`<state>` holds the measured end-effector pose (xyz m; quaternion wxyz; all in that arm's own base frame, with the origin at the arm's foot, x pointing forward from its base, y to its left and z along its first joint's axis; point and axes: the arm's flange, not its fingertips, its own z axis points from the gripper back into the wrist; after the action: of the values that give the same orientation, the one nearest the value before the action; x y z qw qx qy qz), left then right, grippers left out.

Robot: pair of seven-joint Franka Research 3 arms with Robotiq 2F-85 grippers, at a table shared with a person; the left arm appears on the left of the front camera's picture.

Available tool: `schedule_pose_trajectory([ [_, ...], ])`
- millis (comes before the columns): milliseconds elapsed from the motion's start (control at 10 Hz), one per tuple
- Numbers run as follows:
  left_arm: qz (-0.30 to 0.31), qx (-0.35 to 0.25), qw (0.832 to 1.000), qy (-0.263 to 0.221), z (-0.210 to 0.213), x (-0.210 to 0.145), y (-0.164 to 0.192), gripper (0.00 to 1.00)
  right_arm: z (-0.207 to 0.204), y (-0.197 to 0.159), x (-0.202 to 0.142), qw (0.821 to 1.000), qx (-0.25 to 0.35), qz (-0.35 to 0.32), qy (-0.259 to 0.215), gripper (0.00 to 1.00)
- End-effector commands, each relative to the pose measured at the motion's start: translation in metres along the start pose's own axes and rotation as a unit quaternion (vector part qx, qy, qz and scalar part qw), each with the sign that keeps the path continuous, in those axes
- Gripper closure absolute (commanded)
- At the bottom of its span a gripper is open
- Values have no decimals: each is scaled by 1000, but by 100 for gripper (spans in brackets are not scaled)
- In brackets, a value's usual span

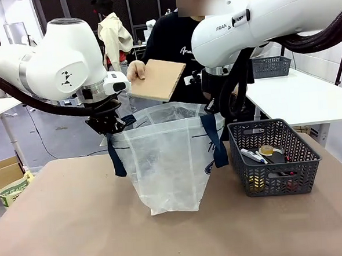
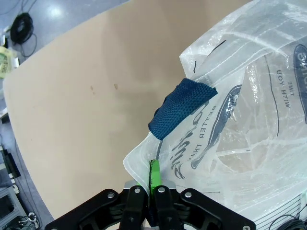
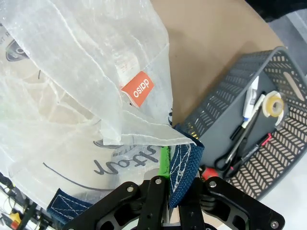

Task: Transfer purchased items from the store into the shopping bag.
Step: Move the Reusable shopping bag to the right side of the table.

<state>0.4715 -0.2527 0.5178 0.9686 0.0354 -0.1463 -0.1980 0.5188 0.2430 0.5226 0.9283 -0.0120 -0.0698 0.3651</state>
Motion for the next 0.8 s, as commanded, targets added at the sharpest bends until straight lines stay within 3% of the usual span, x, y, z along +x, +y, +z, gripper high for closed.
schedule_pose_trajectory([
  [0, -8, 0, 1000, 0, -1, 1, 9, 100, -4, -3, -10, 1000, -3, -10, -6, 100],
  [700, 0, 0, 1000, 0, 0, 0, 0, 100, 0, 0, 0, 1000, 0, -1, -1, 100],
])
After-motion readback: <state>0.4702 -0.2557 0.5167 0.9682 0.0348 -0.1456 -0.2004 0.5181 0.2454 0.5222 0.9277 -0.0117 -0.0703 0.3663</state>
